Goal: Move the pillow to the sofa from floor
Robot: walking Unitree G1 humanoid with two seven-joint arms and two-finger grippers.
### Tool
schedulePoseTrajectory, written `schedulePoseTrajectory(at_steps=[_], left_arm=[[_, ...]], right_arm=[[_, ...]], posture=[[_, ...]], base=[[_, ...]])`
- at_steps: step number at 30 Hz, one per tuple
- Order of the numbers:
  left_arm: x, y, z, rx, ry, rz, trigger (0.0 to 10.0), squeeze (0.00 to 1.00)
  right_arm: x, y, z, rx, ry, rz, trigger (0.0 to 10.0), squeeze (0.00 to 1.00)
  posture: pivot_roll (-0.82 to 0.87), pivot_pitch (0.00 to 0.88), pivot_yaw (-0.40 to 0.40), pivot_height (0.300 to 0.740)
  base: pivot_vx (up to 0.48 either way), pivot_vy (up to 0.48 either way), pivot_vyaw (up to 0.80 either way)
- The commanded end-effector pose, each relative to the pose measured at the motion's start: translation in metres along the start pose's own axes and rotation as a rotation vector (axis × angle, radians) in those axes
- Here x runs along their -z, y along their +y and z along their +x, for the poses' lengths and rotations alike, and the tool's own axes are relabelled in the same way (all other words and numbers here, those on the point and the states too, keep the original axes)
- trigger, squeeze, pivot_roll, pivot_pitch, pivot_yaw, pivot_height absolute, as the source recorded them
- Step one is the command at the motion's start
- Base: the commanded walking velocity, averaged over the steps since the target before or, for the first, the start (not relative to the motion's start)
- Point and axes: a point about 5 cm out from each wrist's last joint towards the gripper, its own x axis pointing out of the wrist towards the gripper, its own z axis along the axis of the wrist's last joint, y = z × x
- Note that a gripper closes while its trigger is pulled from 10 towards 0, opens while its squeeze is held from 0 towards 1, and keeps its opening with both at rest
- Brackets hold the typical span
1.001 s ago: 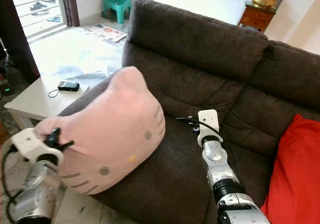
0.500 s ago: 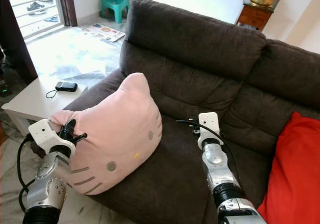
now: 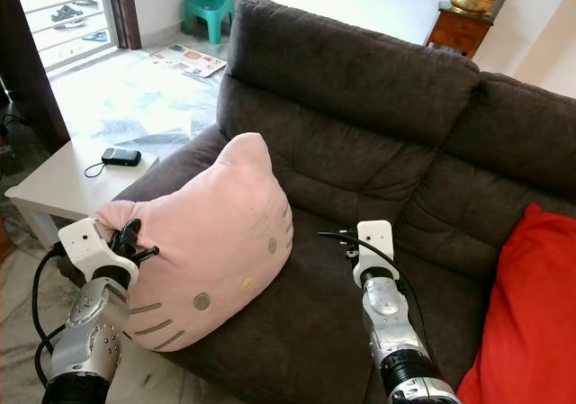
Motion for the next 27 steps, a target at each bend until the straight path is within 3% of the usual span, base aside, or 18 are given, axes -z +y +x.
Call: schedulePoseTrajectory(at_steps=[1,7,17,27], left_arm=[[0.001,-0.006,0.001,0.015,-0.002,0.034,10.0,1.00],[-0.007,-0.012,0.003,0.038,-0.046,0.094,10.0,1.00],[-0.024,-0.025,0.002,0.070,-0.128,0.139,10.0,1.00],[-0.027,-0.037,-0.002,0.107,-0.155,0.160,10.0,1.00]], right_arm=[[-0.002,-0.005,0.000,0.022,-0.020,0.034,10.0,0.00],[-0.003,-0.005,0.000,0.015,-0.023,0.035,10.0,0.00],[-0.004,-0.002,0.000,-0.002,-0.029,0.044,10.0,0.00],[-0.004,-0.002,0.000,-0.003,-0.029,0.049,10.0,0.00]], posture=[[0.14,0.000,-0.151,0.740],[0.15,0.000,-0.152,0.740],[0.15,0.000,-0.148,0.740],[0.15,0.000,-0.143,0.740]], base=[[0.000,0.000,0.00],[0.000,0.000,0.00],[0.000,0.000,0.00],[0.000,0.000,0.00]])
